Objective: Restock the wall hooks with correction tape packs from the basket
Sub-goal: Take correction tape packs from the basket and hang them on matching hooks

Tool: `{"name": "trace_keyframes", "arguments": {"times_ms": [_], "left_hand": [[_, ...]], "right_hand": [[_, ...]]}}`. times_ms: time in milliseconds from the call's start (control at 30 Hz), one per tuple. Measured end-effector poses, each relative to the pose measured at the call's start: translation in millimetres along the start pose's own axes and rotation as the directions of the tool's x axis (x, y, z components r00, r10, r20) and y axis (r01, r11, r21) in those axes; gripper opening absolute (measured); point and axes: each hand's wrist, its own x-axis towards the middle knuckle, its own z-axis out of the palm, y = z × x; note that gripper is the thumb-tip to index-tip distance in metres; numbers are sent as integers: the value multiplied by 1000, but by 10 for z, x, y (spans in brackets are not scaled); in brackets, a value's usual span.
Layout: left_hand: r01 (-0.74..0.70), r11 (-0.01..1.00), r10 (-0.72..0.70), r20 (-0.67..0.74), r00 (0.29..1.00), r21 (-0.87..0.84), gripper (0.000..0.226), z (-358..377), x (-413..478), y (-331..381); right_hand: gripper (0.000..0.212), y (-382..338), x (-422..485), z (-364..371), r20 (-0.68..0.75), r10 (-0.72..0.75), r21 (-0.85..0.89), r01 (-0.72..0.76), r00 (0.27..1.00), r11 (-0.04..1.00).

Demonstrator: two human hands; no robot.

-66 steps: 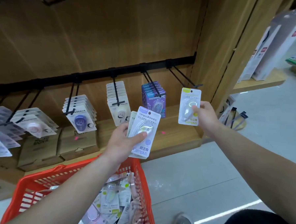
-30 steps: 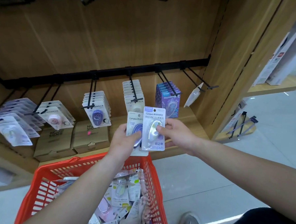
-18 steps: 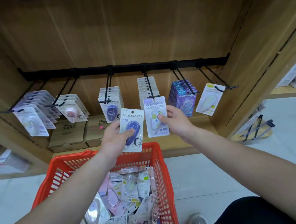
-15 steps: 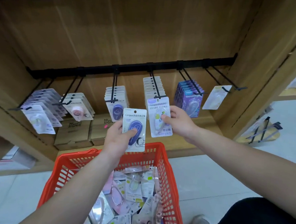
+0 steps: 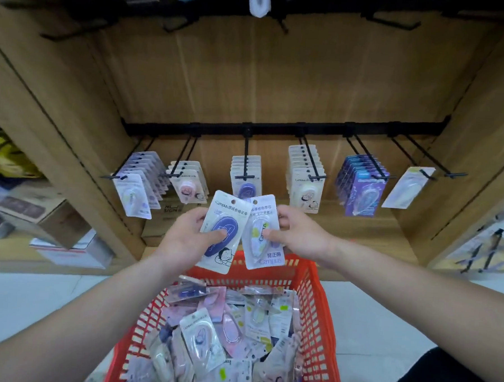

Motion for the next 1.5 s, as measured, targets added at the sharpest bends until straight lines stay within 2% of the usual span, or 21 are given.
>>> {"name": "trace_keyframes", "arguments": {"times_ms": [167, 433, 700, 900, 1133, 1333, 1400, 1500], "left_hand": [[49, 998, -48, -54, 997, 30, 20, -695, -270, -242], [64, 996, -76, -224, 972, -59, 27, -1603, -328, -602], [72, 993, -94, -266, 959, -93, 22, -2201, -405, -812], [46, 989, -82, -254, 964, -143, 21, -2272, -403, -789], [56, 984, -99, -263, 960, -168, 19, -2321, -396, -755], [57, 983, -103, -276, 956, -172, 21, -2324, -398, -767], [62, 984, -107, -280, 954, -164, 20, -2307, -376, -788], [79, 987, -118, -301, 946, -139, 21, -2263, -297, -789]], "right_hand": [[27, -178, 44, 463, 46, -52, -26, 53, 998, 998], [22, -380, 719, 1651, -74, -61, -21, 60, 995, 998], [10, -636, 1540, 2521, -125, -84, 33, 88, 989, 996], [15, -611, 1827, 2688, -267, -31, 56, 48, 963, 997], [19, -573, 1923, 2703, -252, -26, 65, 44, 967, 997], [21, -501, 1928, 2723, -332, -19, 44, 36, 943, 998], [20, -597, 1990, 2709, -347, 20, 13, -16, 938, 1000], [27, -723, 2031, 2687, -279, 102, -114, -138, 955, 984]]}}
